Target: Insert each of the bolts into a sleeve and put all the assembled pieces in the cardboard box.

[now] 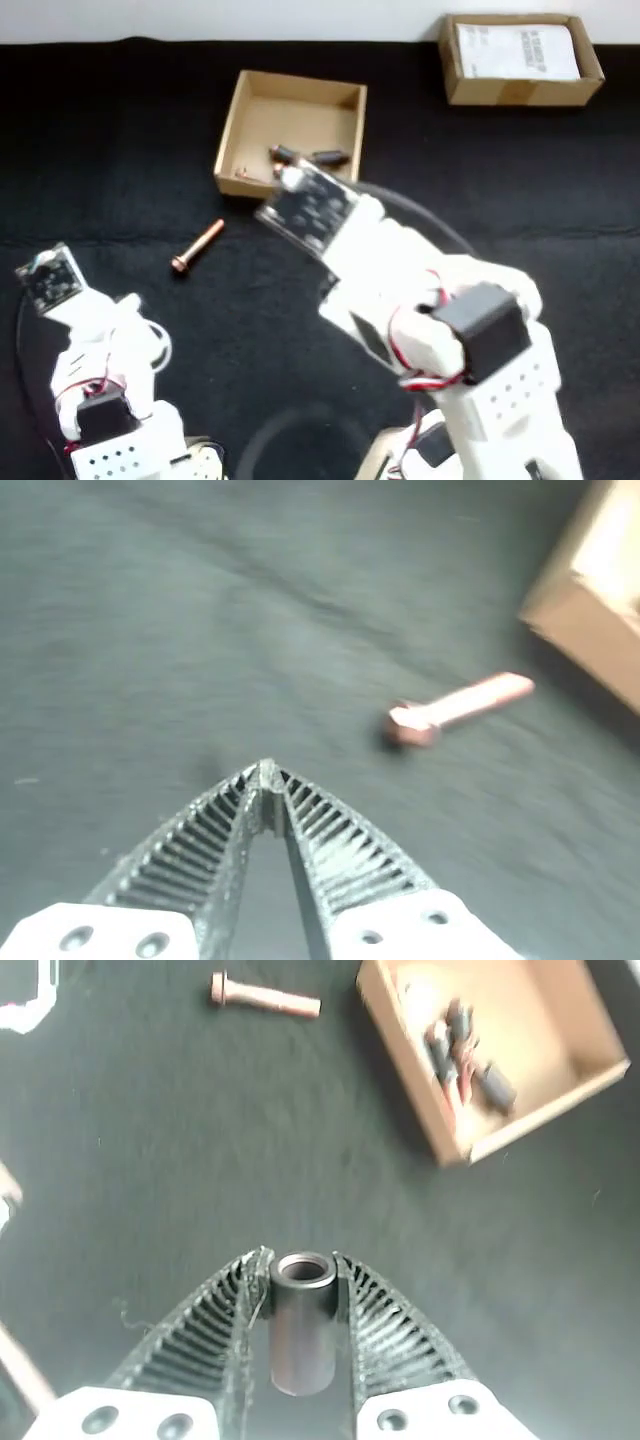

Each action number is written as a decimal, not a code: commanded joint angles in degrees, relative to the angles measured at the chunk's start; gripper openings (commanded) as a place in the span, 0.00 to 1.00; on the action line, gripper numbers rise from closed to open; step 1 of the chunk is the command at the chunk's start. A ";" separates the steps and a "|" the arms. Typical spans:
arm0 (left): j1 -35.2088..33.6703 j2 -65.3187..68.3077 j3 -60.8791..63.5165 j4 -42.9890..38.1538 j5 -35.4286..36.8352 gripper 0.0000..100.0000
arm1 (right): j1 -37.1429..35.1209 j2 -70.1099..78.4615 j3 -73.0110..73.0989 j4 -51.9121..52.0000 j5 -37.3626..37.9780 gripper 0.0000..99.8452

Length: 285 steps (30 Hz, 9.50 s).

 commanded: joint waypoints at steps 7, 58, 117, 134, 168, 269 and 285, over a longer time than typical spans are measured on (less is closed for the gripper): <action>11.03 0.40 -2.86 -8.18 1.58 0.01 | 6.81 -18.59 23.25 0.40 -0.35 0.01; 4.09 132.53 -93.05 -4.13 22.95 0.01 | 13.14 -25.89 34.24 -0.31 -0.62 0.01; 5.05 159.52 -136.13 12.48 35.25 0.01 | 11.21 -25.54 34.59 -0.22 -0.18 0.01; 7.60 164.35 -173.67 38.51 24.62 0.01 | 11.47 -25.71 42.15 -23.43 -0.79 0.01; 21.93 66.77 -114.59 29.98 -5.10 0.01 | 2.95 -25.98 52.26 -63.52 -31.74 0.01; 56.40 42.95 -66.95 2.02 1.14 0.01 | -1.45 -39.08 54.29 -65.01 -31.21 0.01; 55.60 40.57 -68.35 14.33 1.05 0.26 | -1.45 -39.08 54.46 -65.01 -27.69 0.01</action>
